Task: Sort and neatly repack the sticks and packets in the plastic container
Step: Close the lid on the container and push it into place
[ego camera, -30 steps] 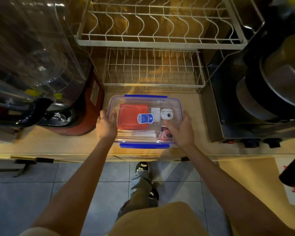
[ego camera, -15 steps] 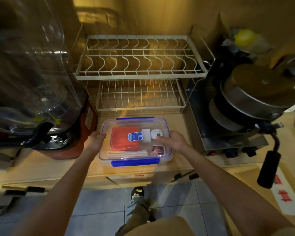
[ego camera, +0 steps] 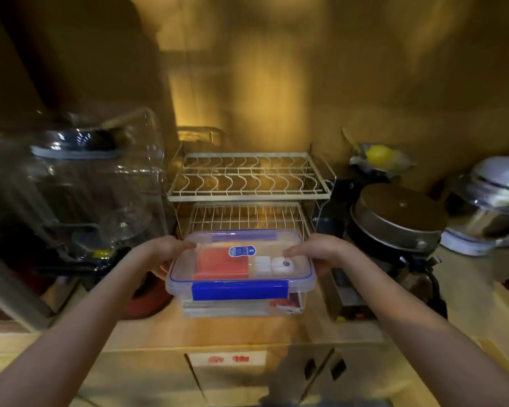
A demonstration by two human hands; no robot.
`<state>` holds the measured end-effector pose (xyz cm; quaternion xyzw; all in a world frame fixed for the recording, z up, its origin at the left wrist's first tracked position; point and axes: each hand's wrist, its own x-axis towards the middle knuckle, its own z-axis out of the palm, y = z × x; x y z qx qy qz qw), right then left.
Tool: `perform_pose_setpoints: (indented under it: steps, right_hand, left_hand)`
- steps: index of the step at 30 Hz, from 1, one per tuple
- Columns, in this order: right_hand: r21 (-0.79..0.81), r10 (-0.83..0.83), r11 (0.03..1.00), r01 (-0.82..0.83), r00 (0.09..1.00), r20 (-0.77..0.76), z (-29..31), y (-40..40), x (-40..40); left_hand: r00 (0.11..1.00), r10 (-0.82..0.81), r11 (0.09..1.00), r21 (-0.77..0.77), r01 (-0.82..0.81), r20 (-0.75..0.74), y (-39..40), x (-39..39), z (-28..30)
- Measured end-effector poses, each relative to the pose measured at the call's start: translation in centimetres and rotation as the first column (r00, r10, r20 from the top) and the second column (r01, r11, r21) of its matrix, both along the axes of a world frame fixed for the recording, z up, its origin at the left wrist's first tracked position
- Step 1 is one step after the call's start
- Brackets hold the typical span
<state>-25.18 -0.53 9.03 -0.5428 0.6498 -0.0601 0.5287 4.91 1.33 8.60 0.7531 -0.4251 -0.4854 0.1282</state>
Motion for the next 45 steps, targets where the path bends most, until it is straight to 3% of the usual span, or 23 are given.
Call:
perform_pose_setpoints:
  steps: [5, 13, 19, 25, 28, 41, 45]
  right_hand:
    - [-0.178, 0.009, 0.984, -0.013, 1.000, -0.023, 6.3, -0.1, -0.7]
    - [-0.415, -0.063, 0.908, 0.062, 0.998, 0.012, 14.1, -3.3, -0.4]
    - [-0.539, -0.152, 0.803, 0.256, 0.961, 0.231, 15.2, -7.8, 0.7]
    - [-0.571, -0.216, 0.720, 0.394, 0.909, 0.356, 12.2, -11.4, 3.1]
    - [-0.557, -0.206, 0.725, 0.405, 0.900, 0.385, 10.2, -12.5, 4.1]
    - [-0.476, -0.273, 0.758, 0.446, 0.880, 0.389, 6.6, -17.2, 6.3]
    - [-0.465, -0.290, 0.764, 0.447, 0.882, 0.371, 6.9, -18.1, 6.5]
  left_hand:
    - [0.992, -0.100, 0.986, -0.124, 0.108, 0.071, -0.1, 0.1, 6.4]
    - [0.988, -0.058, 0.926, -0.361, 0.105, 0.140, -3.6, 0.1, 14.8]
    - [0.986, 0.055, 0.850, -0.526, 0.035, 0.154, -7.6, 0.0, 16.6]
    - [0.978, 0.158, 0.770, -0.638, -0.035, 0.136, -10.4, -1.7, 14.2]
    - [0.977, 0.169, 0.765, -0.642, -0.046, 0.131, -12.2, -1.7, 12.3]
    - [0.912, 0.090, 0.879, -0.463, 0.116, 0.401, -18.0, 0.2, 8.4]
    - [0.766, 0.003, 0.860, -0.392, 0.325, 0.643, -18.7, -1.0, 8.4]
